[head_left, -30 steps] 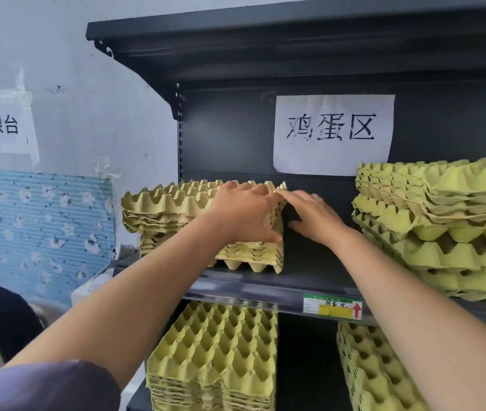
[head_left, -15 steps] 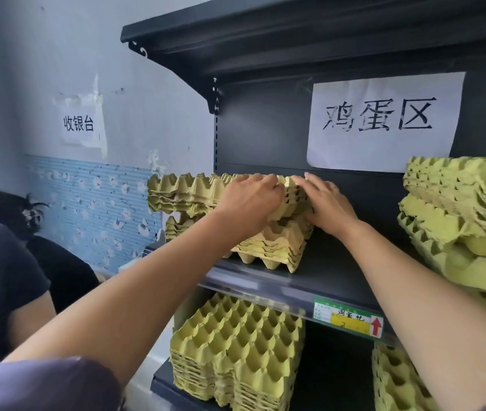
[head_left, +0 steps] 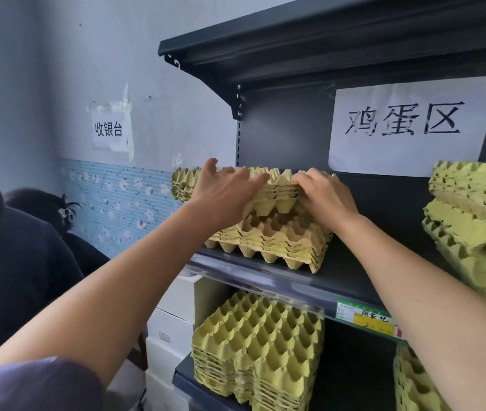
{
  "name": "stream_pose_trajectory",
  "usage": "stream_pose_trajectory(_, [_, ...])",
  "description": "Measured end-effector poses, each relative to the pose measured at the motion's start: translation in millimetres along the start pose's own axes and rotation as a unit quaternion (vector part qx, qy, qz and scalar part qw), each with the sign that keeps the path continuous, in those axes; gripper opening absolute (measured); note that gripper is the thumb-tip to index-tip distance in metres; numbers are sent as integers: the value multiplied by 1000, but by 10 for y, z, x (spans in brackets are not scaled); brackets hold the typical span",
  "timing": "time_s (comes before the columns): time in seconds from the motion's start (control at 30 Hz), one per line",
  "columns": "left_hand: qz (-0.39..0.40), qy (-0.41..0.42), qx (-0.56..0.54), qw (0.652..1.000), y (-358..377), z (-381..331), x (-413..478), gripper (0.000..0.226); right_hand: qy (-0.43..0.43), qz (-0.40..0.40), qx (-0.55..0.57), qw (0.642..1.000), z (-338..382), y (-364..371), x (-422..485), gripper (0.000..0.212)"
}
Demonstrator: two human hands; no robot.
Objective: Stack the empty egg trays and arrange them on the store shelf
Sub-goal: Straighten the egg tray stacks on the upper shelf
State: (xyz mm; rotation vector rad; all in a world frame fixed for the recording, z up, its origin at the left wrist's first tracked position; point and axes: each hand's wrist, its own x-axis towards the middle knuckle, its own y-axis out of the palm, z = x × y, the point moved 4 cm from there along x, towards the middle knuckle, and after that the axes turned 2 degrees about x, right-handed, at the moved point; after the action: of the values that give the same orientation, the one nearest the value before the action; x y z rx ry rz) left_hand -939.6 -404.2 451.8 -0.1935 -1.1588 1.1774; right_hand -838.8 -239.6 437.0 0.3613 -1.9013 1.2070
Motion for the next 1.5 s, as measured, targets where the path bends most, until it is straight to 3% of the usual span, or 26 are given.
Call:
stream_pose_trajectory(0.17, [32, -10, -27, 999, 97, 125, -60, 71, -37, -79, -46, 995, 344, -264, 68, 24])
stream_pose_trajectory(0.33, [-94, -13, -13, 995, 141, 325, -70, 54, -31, -71, -78, 994, 615, -457, 47, 28])
stream_pose_trajectory(0.43, [-115, -10, -29, 993, 320, 534, -43, 49, -38, -51, -90, 994, 792, -418, 43, 39])
stream_pose_trajectory(0.83, [-102, 24, -139, 985, 1024, 658, 122, 41, 17, 22, -152, 988, 1079, 27, 81, 38])
stream_pose_trajectory(1.0, [-55, 41, -176, 982, 1303, 604, 162, 43, 41, 53, -156, 985, 1019, 289, 45, 40])
stream_pose_trajectory(1.13, [7, 70, -224, 972, 1462, 635, 137, 47, 44, 101, -125, 986, 979, 327, -27, 47])
stream_pose_trajectory(1.27, [7, 100, -279, 955, 1420, 683, 139, 44, 52, 121, -91, 987, 952, 273, -14, 41])
stream_pose_trajectory(1.4, [4, 95, -256, 962, 1481, 661, 150, 36, 52, 122, -74, 988, 929, 240, 29, 35])
stream_pose_trajectory(1.5, [8, 84, -249, 965, 1514, 598, 130, 44, 51, 135, -61, 988, 941, 238, 25, 35])
